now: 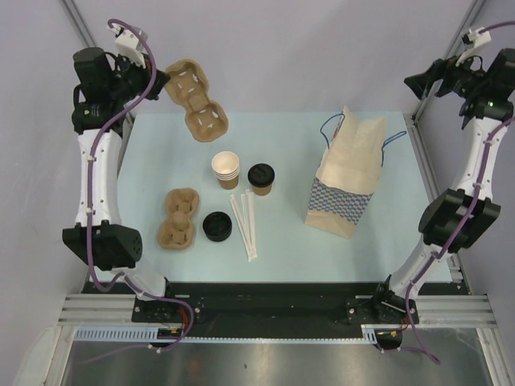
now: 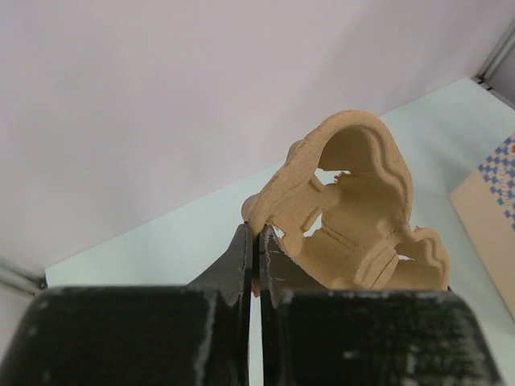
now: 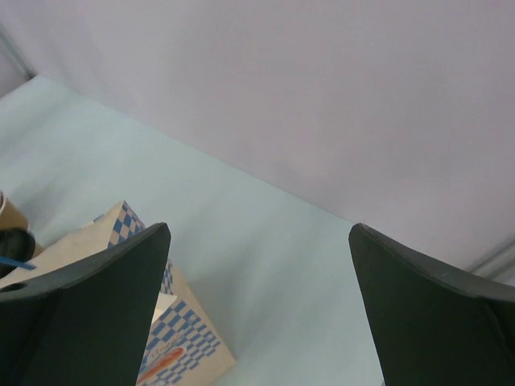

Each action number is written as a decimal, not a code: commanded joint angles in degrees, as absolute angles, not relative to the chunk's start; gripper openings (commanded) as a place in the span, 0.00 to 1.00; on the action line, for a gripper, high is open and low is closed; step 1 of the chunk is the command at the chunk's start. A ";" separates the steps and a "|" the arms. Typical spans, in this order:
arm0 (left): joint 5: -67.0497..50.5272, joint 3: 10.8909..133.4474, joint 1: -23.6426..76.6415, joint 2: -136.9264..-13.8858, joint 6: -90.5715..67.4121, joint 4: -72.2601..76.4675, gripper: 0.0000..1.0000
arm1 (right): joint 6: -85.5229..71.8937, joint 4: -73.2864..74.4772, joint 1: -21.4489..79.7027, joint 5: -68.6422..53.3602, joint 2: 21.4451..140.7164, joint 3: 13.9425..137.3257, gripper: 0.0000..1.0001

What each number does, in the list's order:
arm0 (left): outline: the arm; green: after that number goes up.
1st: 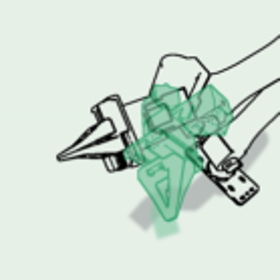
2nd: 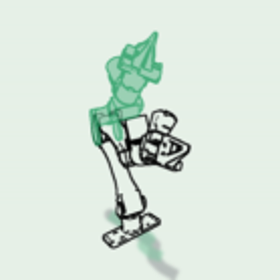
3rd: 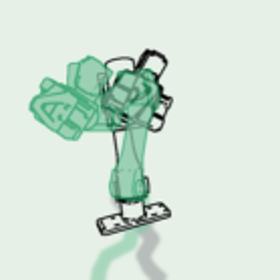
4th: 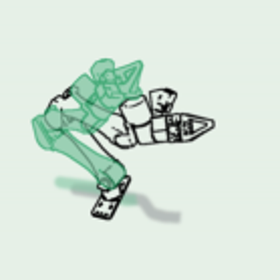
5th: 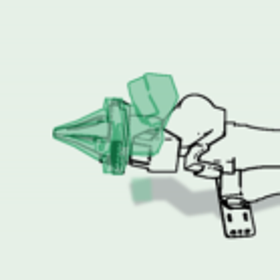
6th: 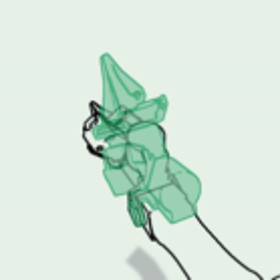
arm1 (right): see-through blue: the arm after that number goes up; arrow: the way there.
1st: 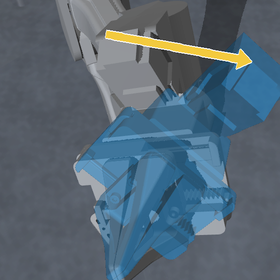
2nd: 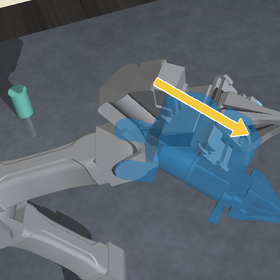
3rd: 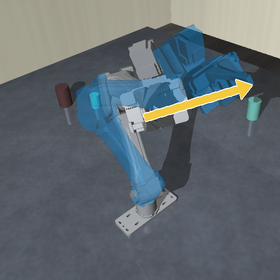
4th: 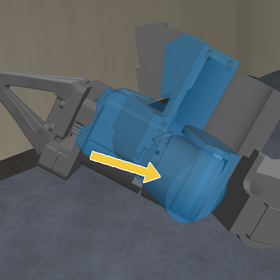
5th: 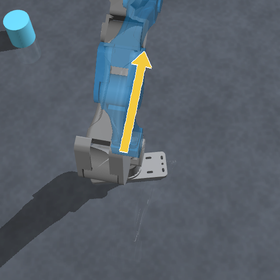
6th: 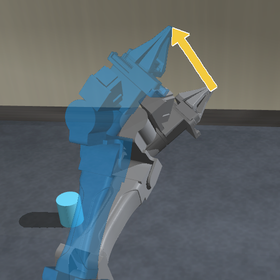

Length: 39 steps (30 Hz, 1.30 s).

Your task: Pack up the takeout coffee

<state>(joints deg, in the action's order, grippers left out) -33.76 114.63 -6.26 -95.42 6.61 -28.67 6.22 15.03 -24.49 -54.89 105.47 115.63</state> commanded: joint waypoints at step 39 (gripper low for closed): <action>-41.22 116.11 9.04 -85.35 11.95 -20.49 0.00 | 57.75 70.49 -4.22 -45.70 112.51 135.88 0.00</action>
<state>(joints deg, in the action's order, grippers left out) -38.39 114.37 4.62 -90.94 7.99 -26.37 61.30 71.44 -4.71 -43.75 118.10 135.26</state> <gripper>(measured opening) 0.019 0.009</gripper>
